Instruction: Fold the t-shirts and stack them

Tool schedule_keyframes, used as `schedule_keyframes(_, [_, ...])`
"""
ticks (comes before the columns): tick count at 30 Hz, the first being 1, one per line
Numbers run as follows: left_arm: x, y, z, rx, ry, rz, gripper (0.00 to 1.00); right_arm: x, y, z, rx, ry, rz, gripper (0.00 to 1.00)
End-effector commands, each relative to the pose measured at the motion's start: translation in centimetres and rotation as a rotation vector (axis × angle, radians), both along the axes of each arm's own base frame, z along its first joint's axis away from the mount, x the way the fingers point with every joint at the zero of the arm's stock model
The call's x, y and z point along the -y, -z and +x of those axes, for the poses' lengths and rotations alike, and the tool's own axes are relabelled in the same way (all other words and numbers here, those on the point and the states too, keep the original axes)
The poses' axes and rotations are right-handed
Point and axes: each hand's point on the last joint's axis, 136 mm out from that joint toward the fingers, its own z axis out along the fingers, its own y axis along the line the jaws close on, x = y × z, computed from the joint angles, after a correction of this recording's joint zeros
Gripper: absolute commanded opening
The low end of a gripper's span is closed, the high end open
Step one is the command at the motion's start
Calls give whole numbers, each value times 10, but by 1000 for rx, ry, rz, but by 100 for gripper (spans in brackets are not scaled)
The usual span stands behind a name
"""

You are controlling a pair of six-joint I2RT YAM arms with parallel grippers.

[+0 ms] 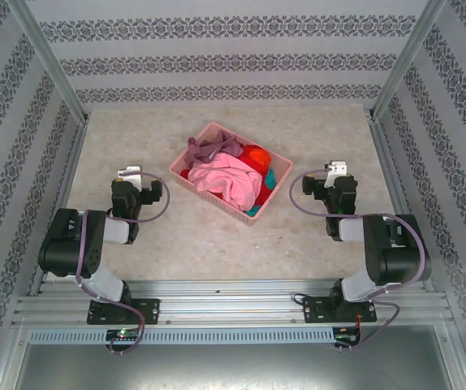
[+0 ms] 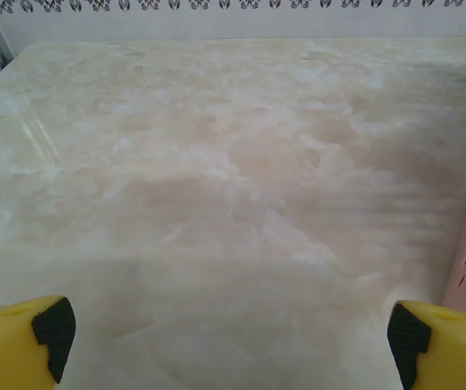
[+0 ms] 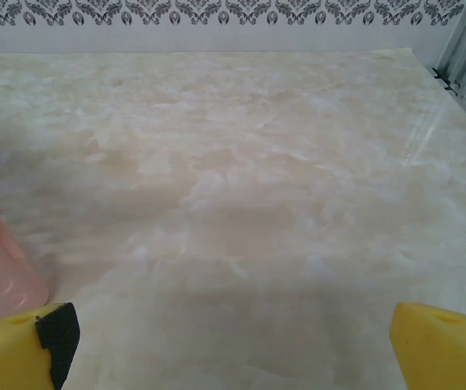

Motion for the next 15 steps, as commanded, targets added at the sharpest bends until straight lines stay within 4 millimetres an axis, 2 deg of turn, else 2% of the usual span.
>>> schedule_keyframes(1, [2,-3,-3,2,8,26,100,-4,-7,-1,21,-18,14,98])
schedule_keyframes(12, [1,-3,-3,-1,2,23,100,-4,-7,-1,21,-16,15,98])
schedule_keyframes(15, [-10,-4,-6,12,-68,22,100,-4,-7,-1,21,-18,16,98])
